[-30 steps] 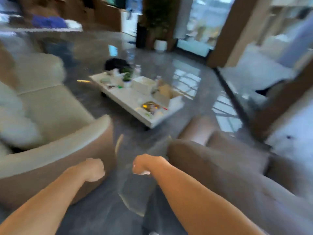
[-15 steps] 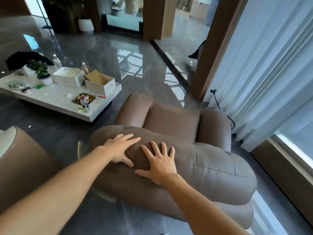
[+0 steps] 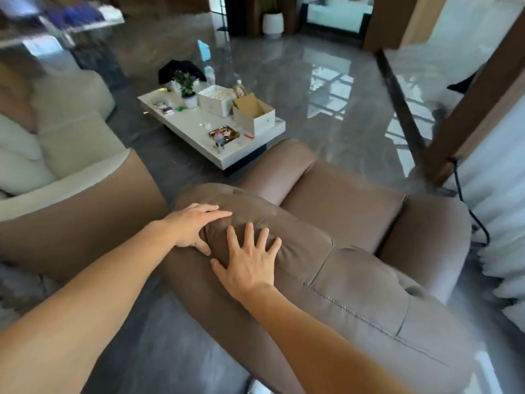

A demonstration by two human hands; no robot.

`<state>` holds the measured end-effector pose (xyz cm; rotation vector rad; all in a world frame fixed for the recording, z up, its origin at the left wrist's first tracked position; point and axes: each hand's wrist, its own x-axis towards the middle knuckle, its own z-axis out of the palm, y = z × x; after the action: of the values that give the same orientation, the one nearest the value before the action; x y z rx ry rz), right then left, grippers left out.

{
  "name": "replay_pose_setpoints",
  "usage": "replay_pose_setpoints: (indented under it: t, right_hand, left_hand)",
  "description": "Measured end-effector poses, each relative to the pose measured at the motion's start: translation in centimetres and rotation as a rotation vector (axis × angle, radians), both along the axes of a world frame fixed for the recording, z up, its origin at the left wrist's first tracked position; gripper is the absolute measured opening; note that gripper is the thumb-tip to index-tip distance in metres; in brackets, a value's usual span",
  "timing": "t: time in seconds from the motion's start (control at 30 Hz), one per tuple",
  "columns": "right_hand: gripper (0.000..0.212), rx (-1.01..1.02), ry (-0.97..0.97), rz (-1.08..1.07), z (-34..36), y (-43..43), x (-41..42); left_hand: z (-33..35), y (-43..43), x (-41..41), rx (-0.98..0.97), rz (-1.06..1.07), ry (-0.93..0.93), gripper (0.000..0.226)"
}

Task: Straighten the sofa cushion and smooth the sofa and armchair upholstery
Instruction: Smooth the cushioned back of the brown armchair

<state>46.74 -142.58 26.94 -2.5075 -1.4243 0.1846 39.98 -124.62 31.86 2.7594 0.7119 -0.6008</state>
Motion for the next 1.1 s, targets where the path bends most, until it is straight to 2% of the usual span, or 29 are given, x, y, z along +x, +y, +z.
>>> replay_pose_setpoints:
  t: [0.17, 0.37, 0.47, 0.67, 0.87, 1.1]
  right_hand:
    - [0.072, -0.019, -0.023, 0.121, -0.6, -5.8, -0.1]
    - [0.071, -0.118, -0.052, 0.357, -0.3, -15.2, 2.3]
    - [0.067, -0.152, -0.037, 0.457, -0.1, -20.2, 5.2]
    - [0.064, -0.154, -0.054, 0.604, -0.4, -29.0, 11.9]
    - [0.062, -0.126, -0.044, 0.775, -0.1, -36.8, 22.2]
    - [0.064, -0.184, -0.024, 0.889, 1.8, -42.8, 35.3]
  left_hand:
    - [-0.5, -7.5, -2.2, 0.001, 0.165, 0.020, 0.097]
    - [-3.1, -21.6, -5.0, -0.073, 0.534, -0.251, 0.075]
    - [-3.1, -27.8, -3.8, -0.095, 0.646, -0.263, 0.073]
    - [-3.1, -38.5, 1.2, -0.081, 0.786, -0.247, 0.074]
    - [-2.6, -48.9, 9.9, 0.000, 0.941, -0.203, 0.075]
    - [0.0, -57.0, 21.6, 0.080, 0.914, -0.101, 0.073]
